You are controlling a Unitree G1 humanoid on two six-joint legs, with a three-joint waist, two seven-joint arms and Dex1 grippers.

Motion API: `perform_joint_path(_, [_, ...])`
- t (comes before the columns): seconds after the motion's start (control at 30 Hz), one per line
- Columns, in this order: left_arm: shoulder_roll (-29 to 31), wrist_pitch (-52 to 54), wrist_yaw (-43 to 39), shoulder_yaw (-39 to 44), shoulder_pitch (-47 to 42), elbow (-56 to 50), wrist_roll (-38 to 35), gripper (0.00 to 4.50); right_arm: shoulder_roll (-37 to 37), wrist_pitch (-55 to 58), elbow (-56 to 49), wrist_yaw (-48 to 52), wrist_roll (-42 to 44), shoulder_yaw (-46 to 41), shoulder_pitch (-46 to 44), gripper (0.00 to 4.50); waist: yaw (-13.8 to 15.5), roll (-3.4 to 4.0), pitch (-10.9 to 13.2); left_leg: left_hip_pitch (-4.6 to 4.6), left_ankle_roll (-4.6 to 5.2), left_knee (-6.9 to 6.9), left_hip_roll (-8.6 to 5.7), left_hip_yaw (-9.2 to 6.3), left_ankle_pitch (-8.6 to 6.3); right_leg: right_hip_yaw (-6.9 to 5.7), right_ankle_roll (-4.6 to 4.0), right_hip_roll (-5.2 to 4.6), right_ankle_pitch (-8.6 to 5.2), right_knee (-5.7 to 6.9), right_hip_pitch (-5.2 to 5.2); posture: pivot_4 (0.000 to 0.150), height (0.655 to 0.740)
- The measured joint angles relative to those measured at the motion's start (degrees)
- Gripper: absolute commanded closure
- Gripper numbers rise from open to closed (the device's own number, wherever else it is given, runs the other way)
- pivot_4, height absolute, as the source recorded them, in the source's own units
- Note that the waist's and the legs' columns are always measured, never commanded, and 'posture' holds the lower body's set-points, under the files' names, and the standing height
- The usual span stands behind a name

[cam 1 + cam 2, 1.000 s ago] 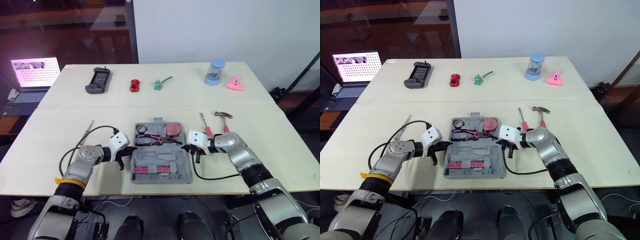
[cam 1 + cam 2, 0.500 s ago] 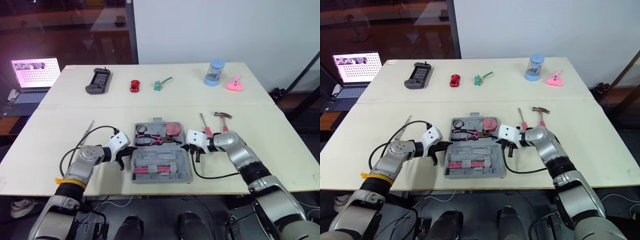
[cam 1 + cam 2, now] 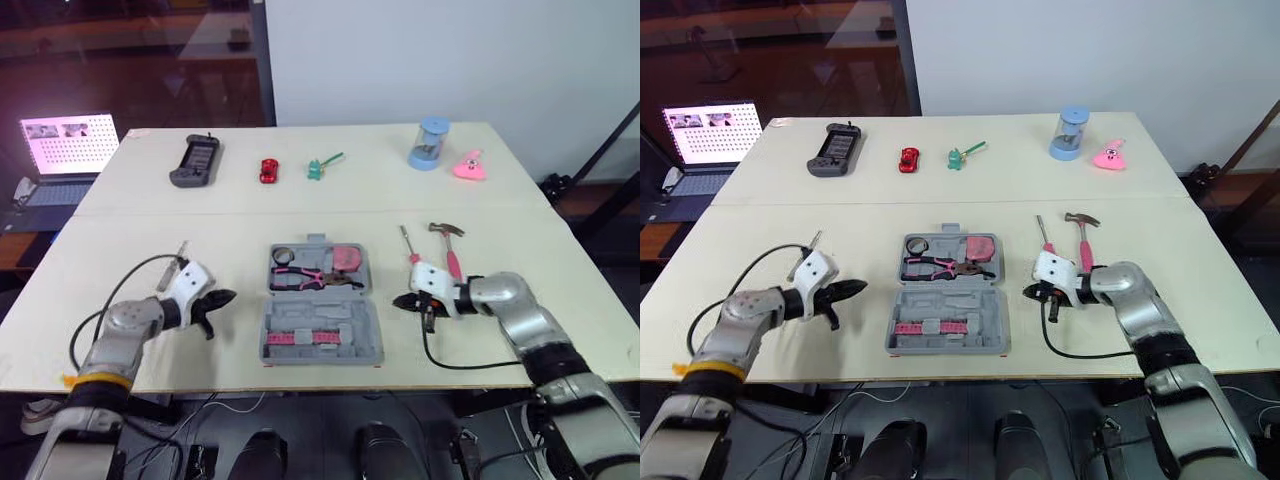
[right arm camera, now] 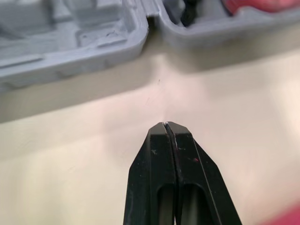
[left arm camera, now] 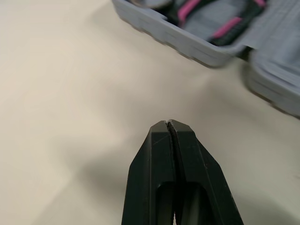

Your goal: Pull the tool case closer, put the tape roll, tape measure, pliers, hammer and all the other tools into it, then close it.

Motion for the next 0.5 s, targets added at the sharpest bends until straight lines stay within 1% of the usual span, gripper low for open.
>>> perform_joint_path(0.13, [1.94, 4.07, -2.66, 5.02, 8.07, -10.21, -7.12, 4.47, -3.69, 4.99, -9.43, 0.29, 6.25, -6.08, 5.43, 4.50, 0.20, 0.02, 0.01, 0.02, 0.00, 0.00, 0.01, 0.00, 0.00, 0.00, 0.00, -0.01, 0.00, -0.02, 0.04, 0.150, 0.6902])
perform_joint_path(0.17, [2.97, 5.16, -2.80, 7.41, 10.56, -12.38, -8.98, 4.23, -4.41, 6.59, -11.03, -0.24, 8.34, -8.94, 6.95, 4.24, 0.23, 0.02, 0.01, 0.02, 0.00, 0.00, 0.01, 0.00, 0.00, 0.00, -0.01, -0.01, 0.00, -0.03, 0.06, 0.150, 0.6902])
perform_joint_path(0.23, [4.59, 5.97, -2.05, 10.79, 13.48, -13.52, -10.27, 3.68, -5.88, 8.37, -12.92, -1.01, 10.90, -13.23, 9.69, 3.70, 0.34, 0.03, 0.02, 0.02, 0.01, 0.00, 0.01, 0.01, -0.01, 0.00, -0.01, -0.01, 0.00, -0.04, 0.06, 0.150, 0.6902])
perform_joint_path(0.33, [5.29, 5.88, -0.22, 16.46, 17.73, -13.26, -11.64, 2.26, -8.02, 9.31, -15.60, -0.98, 13.69, -17.90, 15.44, 2.26, 0.64, 0.03, 0.02, 0.04, 0.05, 0.00, 0.01, 0.02, -0.03, 0.00, -0.01, -0.02, -0.01, -0.07, 0.11, 0.150, 0.6902])
perform_joint_path(0.4, [4.93, 5.06, 0.67, 19.17, 20.03, -13.14, -12.73, 1.18, -8.17, 8.56, -15.92, -1.25, 14.95, -20.35, 18.78, 1.21, 0.77, 0.02, 0.02, 0.06, 0.05, 0.01, 0.01, 0.03, -0.03, 0.00, -0.01, -0.03, -0.01, -0.08, 0.15, 0.150, 0.6902])
perform_joint_path(0.43, [4.65, 4.19, 1.02, 20.63, 21.34, -12.95, -13.16, 0.74, -8.16, 7.79, -15.82, -1.84, 15.30, -21.83, 20.30, 0.79, 0.81, 0.02, 0.02, 0.06, 0.04, 0.01, 0.01, 0.05, -0.03, 0.00, -0.01, -0.03, -0.01, -0.08, 0.15, 0.150, 0.6902])
perform_joint_path(0.47, [4.53, 3.62, 1.23, 21.69, 22.43, -12.65, -13.53, 0.14, -8.17, 7.31, -15.59, -2.20, 15.49, -23.14, 21.33, 0.20, 0.91, 0.02, 0.02, 0.07, 0.05, 0.01, 0.01, 0.05, -0.03, 0.00, -0.02, -0.04, -0.01, -0.08, 0.16, 0.150, 0.6902])
perform_joint_path(0.5, [4.46, 2.75, 1.60, 22.92, 23.65, -12.04, -13.63, 0.06, -8.16, 6.86, -15.55, -2.77, 16.04, -24.82, 22.50, 0.09, 0.96, 0.02, 0.02, 0.08, 0.05, 0.00, 0.01, 0.06, -0.03, 0.00, -0.02, -0.03, -0.01, -0.08, 0.14, 0.150, 0.6902])
